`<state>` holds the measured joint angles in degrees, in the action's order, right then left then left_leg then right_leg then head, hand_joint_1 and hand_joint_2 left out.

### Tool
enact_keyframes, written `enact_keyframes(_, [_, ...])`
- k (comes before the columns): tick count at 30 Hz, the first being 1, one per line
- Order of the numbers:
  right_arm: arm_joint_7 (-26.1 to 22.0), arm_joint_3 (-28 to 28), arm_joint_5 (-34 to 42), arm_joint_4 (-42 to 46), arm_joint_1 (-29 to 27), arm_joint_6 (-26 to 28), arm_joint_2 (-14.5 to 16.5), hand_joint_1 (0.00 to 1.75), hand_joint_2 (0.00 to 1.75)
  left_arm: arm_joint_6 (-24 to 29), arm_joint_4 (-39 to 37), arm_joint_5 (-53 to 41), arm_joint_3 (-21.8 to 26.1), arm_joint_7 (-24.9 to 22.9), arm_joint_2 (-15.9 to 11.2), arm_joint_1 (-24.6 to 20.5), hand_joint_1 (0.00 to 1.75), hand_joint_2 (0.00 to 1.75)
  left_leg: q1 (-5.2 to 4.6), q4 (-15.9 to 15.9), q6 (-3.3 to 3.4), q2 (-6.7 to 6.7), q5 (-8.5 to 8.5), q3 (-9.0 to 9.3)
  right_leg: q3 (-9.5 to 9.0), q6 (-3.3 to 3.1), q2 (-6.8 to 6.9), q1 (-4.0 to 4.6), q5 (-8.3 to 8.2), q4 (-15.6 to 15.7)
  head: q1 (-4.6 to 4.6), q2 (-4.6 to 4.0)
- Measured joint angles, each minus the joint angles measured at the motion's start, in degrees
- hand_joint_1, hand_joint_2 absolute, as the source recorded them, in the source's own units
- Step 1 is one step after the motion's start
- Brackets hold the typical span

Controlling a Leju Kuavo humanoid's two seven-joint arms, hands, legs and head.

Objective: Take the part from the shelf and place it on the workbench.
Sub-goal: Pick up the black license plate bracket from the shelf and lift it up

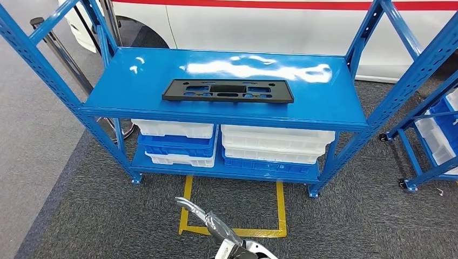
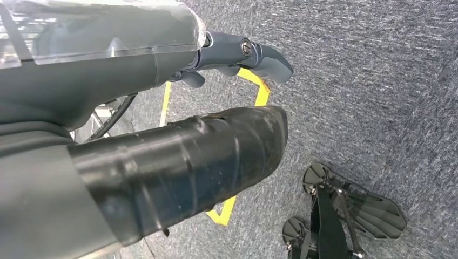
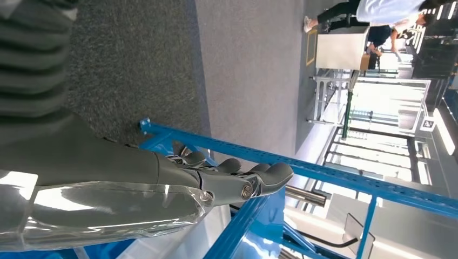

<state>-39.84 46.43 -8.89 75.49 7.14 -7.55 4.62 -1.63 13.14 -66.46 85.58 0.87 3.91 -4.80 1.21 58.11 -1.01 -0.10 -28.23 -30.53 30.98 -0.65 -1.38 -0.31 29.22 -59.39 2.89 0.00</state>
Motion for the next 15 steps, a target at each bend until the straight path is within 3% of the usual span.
enact_keyframes(1, [-0.03,0.2,-0.04,0.06,0.09,0.31,-0.05,0.0,1.75,0.05,0.0,-0.01,-0.02,-0.04,0.0,0.0,0.0,0.0,-0.01,0.05,0.02,0.0,-0.01,-0.01,0.0,0.01,-0.01,-0.03,-0.01,0.03,0.0,0.0])
enact_keyframes(5, [0.14,1.12,-0.19,0.18,0.52,1.14,-0.25,0.0,0.0,0.15,0.0,0.0,-0.06,-0.22,0.0,0.0,0.0,0.0,-0.07,0.27,0.21,-0.02,-0.13,-0.08,0.01,0.1,-0.02,-0.17,-0.06,0.08,0.0,0.0])
enact_keyframes(9, [2.62,1.46,-0.07,0.07,0.69,3.11,-0.29,0.0,0.0,0.27,0.0,0.13,-0.07,-0.46,0.0,0.0,0.0,0.0,-0.24,0.55,0.58,-0.02,-0.29,-0.23,0.0,0.42,-0.04,-0.34,-0.13,0.16,0.01,0.0])
enact_keyframes(12, [4.47,1.5,0.03,-0.05,0.79,4.52,-0.29,0.0,0.0,0.36,0.0,0.25,-0.07,-0.64,0.03,-0.02,0.0,0.0,-0.07,-0.43,1.35,0.15,0.25,0.07,0.0,1.07,0.11,-0.32,-0.01,0.14,0.02,0.0])
enact_keyframes(13, [4.74,1.51,0.03,-0.08,0.84,4.72,-0.31,0.0,0.0,0.36,0.0,0.26,-0.07,-0.69,0.07,-0.03,0.0,0.0,0.11,-0.98,1.69,0.31,0.55,0.3,0.47,1.28,0.32,-0.29,0.65,-0.87,0.03,0.0])
enact_keyframes(15, [4.93,1.55,0.03,-0.17,0.9,4.79,-0.35,0.0,0.0,0.37,0.0,0.27,-0.07,-0.72,0.13,-0.02,0.0,0.0,0.29,-1.57,2.14,0.68,0.84,0.62,3.31,1.58,0.75,-0.42,3.48,-6.38,0.06,0.0])
